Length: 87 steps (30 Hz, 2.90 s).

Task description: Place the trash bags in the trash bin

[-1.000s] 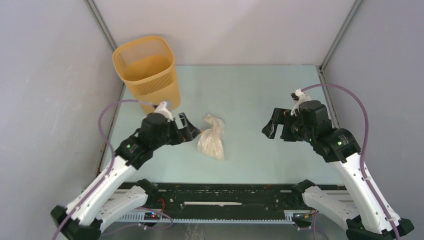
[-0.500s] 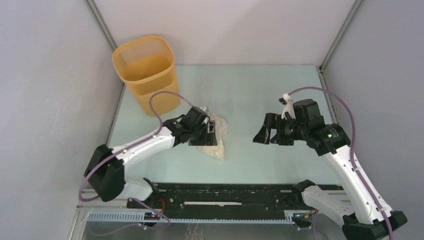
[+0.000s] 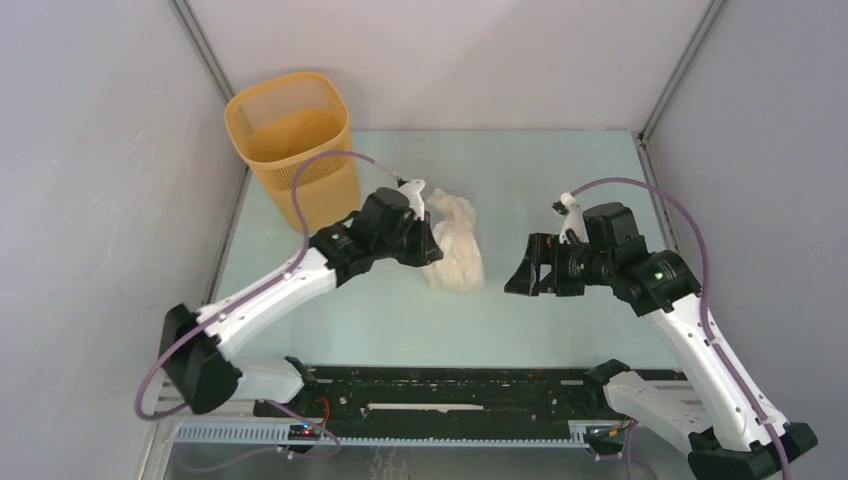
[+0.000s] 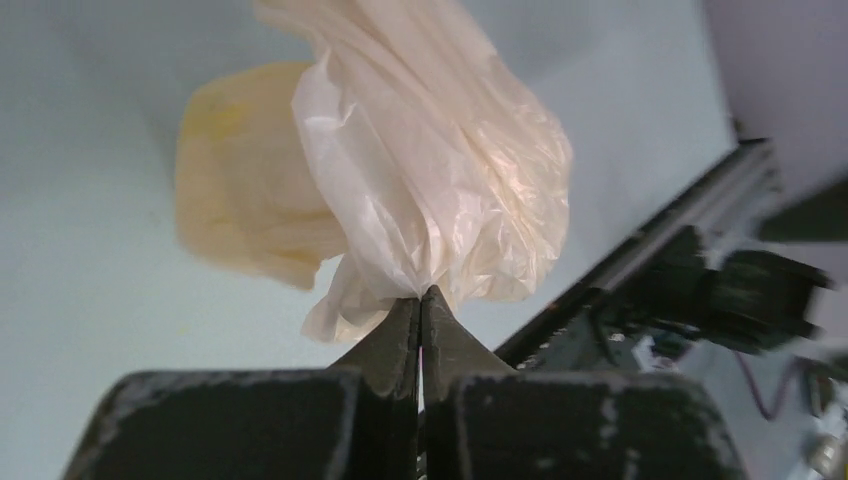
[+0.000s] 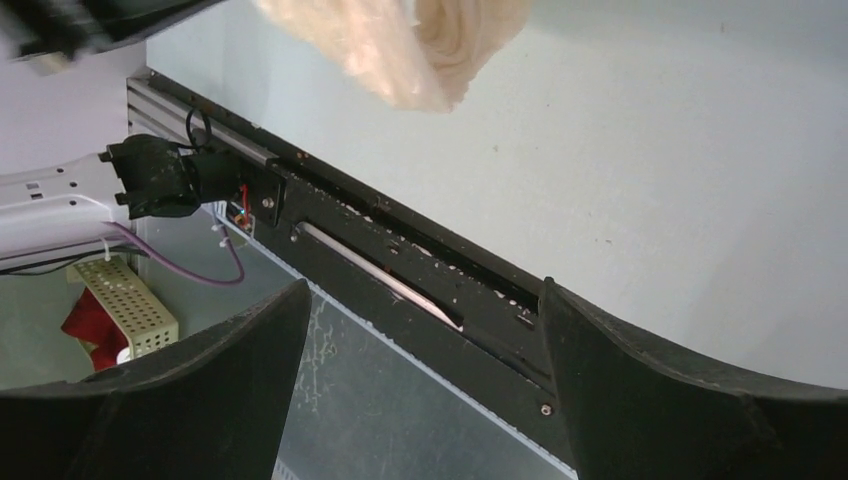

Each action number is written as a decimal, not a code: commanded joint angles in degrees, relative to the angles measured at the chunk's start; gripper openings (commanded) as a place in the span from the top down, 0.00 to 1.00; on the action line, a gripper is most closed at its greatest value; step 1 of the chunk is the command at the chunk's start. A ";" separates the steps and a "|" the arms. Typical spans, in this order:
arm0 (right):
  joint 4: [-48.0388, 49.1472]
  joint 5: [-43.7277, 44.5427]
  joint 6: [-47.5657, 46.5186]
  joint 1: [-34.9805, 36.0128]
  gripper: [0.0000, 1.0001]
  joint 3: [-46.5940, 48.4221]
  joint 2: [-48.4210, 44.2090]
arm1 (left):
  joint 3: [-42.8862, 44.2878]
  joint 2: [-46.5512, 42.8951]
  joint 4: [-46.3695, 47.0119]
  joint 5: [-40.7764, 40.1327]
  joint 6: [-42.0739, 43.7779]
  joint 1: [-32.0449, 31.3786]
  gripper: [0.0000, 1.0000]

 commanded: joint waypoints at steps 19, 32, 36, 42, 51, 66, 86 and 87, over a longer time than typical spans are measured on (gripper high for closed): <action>11.39 -15.41 0.84 -3.99 0.00 2.17 -6.02 | -4.72 -18.21 31.62 13.55 -37.50 8.19 1.00; 15.36 -4.10 -0.23 0.45 0.00 -2.43 -3.47 | -1.47 -21.70 13.48 5.00 -50.97 7.80 1.00; 16.23 -5.28 0.01 0.49 0.00 -4.13 -2.97 | -2.90 -22.82 13.46 5.25 -53.96 7.87 1.00; 27.30 -13.07 10.16 0.83 0.02 -9.05 -1.62 | -3.40 -22.92 14.50 6.01 -54.70 8.30 1.00; 31.47 -26.73 22.86 -6.88 0.98 -11.09 -1.94 | -1.13 -24.70 3.71 14.76 -35.85 24.43 1.00; 32.59 -34.68 28.25 -14.09 1.00 -14.71 10.78 | -2.48 -23.27 -7.05 3.37 -10.17 -3.57 0.00; 34.08 -35.11 30.51 -14.54 1.00 -11.76 9.46 | -10.11 -9.51 13.22 0.78 -6.97 -20.35 0.16; 34.41 -34.94 30.93 -14.46 1.00 -11.76 9.38 | -11.05 -10.16 14.34 0.82 -7.13 -20.35 0.22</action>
